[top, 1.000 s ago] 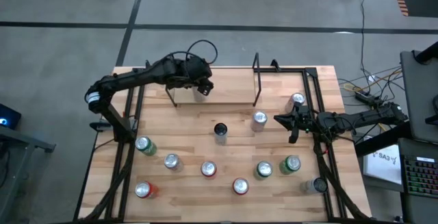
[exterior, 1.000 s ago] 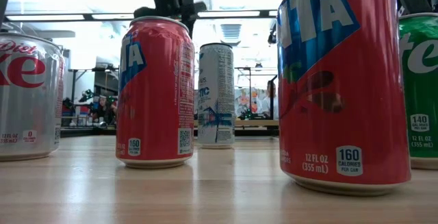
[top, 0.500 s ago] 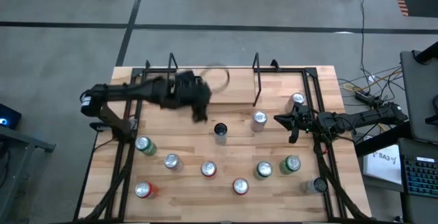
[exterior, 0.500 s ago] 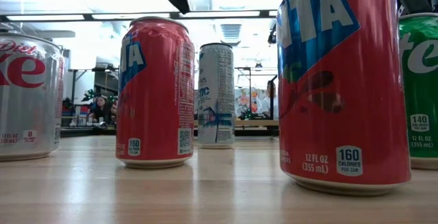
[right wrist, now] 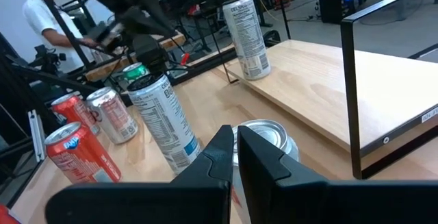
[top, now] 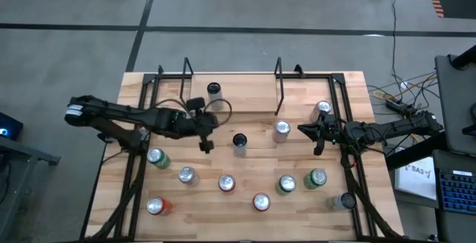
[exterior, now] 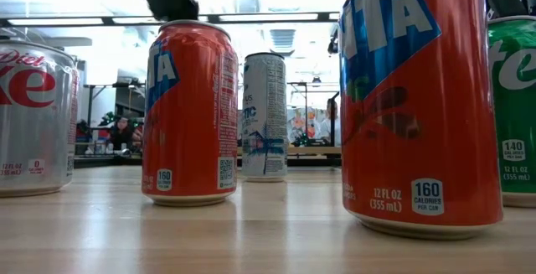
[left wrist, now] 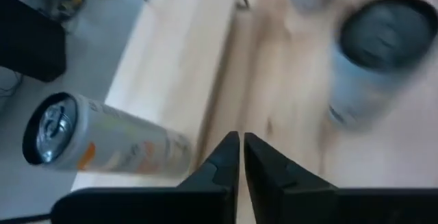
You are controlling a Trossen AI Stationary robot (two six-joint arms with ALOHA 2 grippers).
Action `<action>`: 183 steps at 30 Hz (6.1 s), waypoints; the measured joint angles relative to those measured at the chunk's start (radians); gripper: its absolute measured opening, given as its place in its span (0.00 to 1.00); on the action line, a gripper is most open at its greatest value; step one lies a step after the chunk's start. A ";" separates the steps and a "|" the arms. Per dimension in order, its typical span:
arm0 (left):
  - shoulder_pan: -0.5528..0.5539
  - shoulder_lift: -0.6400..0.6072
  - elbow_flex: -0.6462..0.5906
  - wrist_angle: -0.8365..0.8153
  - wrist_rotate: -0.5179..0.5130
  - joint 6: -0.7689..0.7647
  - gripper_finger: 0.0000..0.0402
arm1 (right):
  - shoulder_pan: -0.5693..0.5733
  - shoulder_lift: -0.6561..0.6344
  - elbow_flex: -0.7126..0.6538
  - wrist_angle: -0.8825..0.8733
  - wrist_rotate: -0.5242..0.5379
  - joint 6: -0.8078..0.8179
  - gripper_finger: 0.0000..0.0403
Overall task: Sort soda cans
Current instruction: Put the white yellow soda can on the shelf, then put the right green soda can on the shelf
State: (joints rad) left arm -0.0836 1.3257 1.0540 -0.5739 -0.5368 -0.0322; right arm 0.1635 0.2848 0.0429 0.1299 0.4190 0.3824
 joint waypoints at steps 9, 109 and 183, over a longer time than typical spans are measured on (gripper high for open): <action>0.137 -0.021 -0.158 0.331 -0.004 0.084 0.00 | 0.000 0.000 0.000 -0.025 0.000 -0.001 0.03; 0.468 -0.185 -0.316 0.609 0.225 0.289 0.00 | -0.302 1.349 1.270 0.043 -0.121 -0.409 0.03; 0.435 -0.195 -0.185 0.398 0.241 0.092 0.00 | -0.401 1.457 1.353 0.027 -0.261 -0.315 0.03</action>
State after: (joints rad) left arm 0.3519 1.1304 0.8690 -0.1763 -0.2961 0.0595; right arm -0.2377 1.7417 1.3956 0.1567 0.1581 0.0677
